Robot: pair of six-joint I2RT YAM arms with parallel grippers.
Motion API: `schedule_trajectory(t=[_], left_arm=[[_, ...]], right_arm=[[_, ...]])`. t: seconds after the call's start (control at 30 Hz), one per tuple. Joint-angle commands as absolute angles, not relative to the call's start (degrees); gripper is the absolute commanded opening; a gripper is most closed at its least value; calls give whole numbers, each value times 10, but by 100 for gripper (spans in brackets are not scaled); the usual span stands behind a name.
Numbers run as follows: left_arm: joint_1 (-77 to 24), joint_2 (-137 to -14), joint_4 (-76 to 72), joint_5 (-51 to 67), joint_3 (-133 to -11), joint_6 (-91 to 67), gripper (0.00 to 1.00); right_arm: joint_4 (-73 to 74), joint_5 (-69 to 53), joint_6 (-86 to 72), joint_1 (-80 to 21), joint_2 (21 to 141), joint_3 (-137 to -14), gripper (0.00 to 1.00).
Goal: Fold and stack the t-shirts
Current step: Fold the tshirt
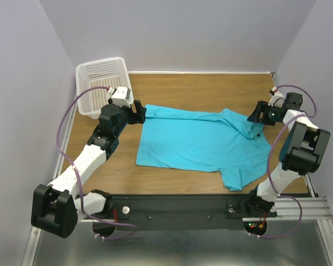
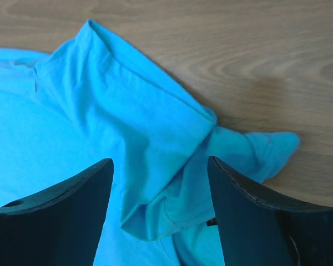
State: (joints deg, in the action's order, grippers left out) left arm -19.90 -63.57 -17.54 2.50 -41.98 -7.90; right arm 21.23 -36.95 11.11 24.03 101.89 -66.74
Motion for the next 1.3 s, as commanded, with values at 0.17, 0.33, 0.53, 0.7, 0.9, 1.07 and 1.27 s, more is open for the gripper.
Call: schedule_trajectory(t=[0.17,0.33,0.53,0.7,0.9,1.07,1.27], left_arm=[[-201,-619,-201,32,-419,-74,87],[-201,-614,-201,28,-417,-74,87],[-200,-616,-203,31,-417,-76,87],[-201,-614,-201,30,-417,-76,87],[-200,-613,-202,31,-416,-77,87],[-201,-614,-203,35,-417,-78,87],[-200,-613,-204,37,-415,-81,87]], right_arm=[[172,-342,56,238,1067,-723,63],[173,-334,51,235,1087,-731,57],[173,-345,55,229,1092,-732,32],[173,-367,68,229,1070,-731,4],[174,-397,117,228,1010,-705,1],[175,-399,152,228,956,-677,0],[177,-369,150,228,972,-671,4]])
